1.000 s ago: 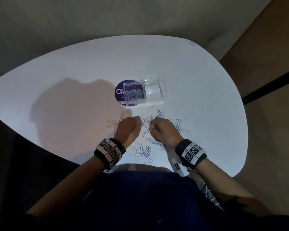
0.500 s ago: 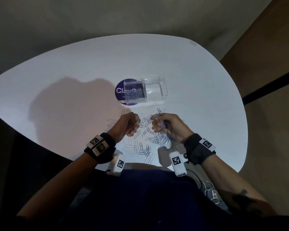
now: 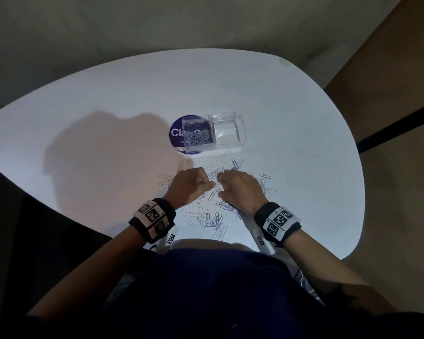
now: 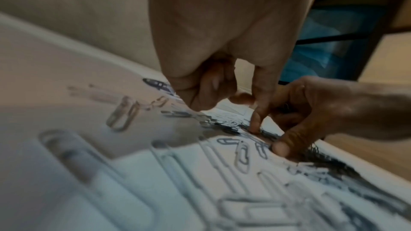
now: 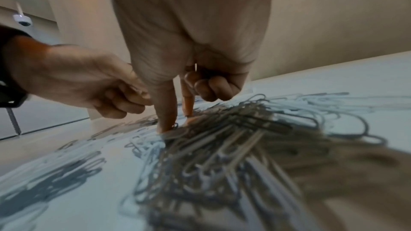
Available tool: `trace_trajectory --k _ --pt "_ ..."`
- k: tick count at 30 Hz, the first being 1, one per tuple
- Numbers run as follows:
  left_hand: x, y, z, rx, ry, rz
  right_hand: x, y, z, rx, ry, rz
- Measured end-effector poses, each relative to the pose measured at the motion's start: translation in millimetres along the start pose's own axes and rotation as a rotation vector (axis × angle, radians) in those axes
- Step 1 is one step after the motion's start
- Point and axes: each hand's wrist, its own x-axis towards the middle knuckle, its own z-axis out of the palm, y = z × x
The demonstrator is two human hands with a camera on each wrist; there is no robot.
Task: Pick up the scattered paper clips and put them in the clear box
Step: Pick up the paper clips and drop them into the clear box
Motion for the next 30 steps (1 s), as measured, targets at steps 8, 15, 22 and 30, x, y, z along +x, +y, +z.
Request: trace_trajectory --k 8,15,22,30 --pt "-6.5 -7.9 2.1 0.238 0.014 0.056 -0.4 2.3 0.2 0.061 -0.104 -0.06" --pt "-6.4 -11.0 8.7 0.396 0.05 0.163 -4.4 8.5 -23.5 0.759 -0.007 0.099" --pt "-1.7 -8.0 15.7 0.424 0.076 0.17 -3.3 10.8 -32.2 1.282 -0.03 0.294" --pt "0.3 -10.6 9.6 0.313 0.016 0.205 0.0 11.5 -13.7 0.554 0.04 0.149"
